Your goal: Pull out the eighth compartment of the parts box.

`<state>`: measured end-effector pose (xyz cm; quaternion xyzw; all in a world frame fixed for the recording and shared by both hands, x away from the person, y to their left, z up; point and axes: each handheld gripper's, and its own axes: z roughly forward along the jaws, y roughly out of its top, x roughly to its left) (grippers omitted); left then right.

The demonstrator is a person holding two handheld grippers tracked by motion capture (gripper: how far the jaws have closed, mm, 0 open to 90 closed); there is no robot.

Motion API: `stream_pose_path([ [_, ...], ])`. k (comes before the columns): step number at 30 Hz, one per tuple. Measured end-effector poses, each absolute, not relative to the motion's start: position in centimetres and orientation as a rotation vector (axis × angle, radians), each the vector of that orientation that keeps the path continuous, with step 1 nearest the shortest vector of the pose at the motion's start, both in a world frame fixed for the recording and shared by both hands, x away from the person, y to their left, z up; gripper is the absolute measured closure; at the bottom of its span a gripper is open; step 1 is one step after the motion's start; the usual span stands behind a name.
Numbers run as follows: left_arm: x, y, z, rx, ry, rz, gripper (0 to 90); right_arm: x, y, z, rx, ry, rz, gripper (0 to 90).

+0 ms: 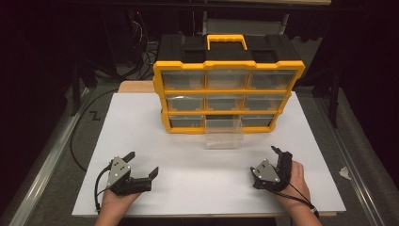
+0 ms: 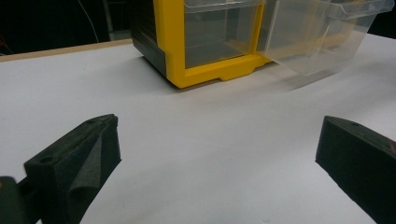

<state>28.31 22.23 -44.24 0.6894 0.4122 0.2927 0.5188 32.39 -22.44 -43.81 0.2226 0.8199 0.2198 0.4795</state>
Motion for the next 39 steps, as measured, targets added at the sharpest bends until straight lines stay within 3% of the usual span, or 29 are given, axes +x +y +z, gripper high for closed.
stream_pose_path([
  [26, 28.3, 22.8, -44.0, 1.603, 1.009, 0.687, 0.8, 30.3, -26.7, -41.8, 1.152, 1.776, 1.314, 1.7],
  [39, 28.4, 22.4, -44.2, 1.621, 1.011, 0.675, 0.8, 30.7, -26.4, -42.3, 1.09, 1.814, 1.316, 1.6],
])
